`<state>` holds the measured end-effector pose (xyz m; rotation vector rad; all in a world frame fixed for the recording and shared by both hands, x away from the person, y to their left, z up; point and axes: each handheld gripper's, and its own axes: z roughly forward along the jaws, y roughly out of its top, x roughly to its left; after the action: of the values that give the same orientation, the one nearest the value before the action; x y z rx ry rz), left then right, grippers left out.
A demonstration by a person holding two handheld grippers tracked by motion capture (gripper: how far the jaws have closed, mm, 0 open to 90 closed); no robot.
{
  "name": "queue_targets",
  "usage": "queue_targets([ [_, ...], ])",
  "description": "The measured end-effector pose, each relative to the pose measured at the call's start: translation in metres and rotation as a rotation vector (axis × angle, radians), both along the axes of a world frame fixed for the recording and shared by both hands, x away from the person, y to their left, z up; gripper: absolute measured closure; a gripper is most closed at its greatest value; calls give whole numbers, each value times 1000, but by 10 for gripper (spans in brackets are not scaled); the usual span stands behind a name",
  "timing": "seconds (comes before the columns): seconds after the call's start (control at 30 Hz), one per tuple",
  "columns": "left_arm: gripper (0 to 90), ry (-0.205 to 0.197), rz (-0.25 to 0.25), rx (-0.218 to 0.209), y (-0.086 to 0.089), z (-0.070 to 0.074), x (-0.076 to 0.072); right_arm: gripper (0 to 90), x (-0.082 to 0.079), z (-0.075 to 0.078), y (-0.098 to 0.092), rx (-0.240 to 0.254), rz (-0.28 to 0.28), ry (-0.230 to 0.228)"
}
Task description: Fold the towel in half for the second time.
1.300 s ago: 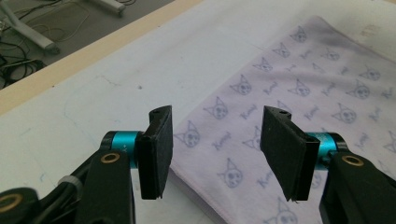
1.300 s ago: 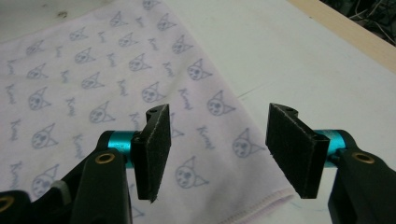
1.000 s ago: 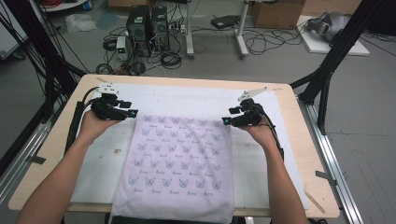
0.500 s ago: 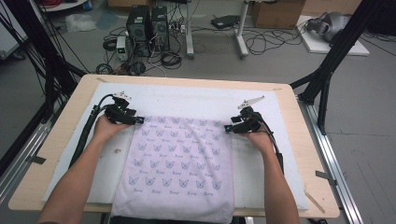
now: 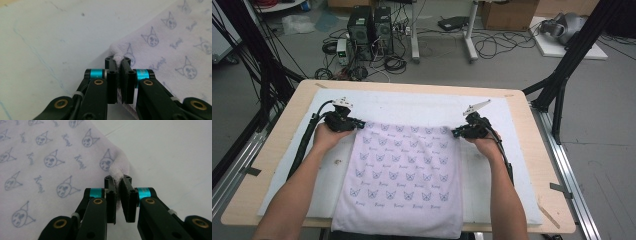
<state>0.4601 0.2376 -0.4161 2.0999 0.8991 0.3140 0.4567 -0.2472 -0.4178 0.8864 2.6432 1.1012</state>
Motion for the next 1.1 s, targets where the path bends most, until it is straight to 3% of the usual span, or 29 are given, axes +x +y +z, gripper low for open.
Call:
queue_targets([
  [0.07,855,-30,14,-12,2,11,1,844,1,12,-4,40,-25,-41],
  [0.13,855,-66,24,-23,4,23,2,844,5,25,-4,21,-32,-59],
  [0.4,855,-224,52,-55,11,91,11,844,19,98,1,36,-48,-192],
  [0.5,855,-256,50,-74,13,107,11,844,22,116,0,44,-50,-222],
  [0.63,854,-220,37,-42,12,94,10,843,22,108,-1,55,-55,-193],
  [0.73,852,-198,38,-43,13,78,6,842,19,92,1,48,-43,-165],
  [0.83,851,-180,27,-51,17,70,-1,842,14,81,0,70,-35,-142],
  [1.0,851,-200,-3,-61,19,68,-18,839,0,77,0,81,1,-123],
  [1.1,850,-211,-14,-65,21,69,-31,839,-12,81,1,89,28,-149],
])
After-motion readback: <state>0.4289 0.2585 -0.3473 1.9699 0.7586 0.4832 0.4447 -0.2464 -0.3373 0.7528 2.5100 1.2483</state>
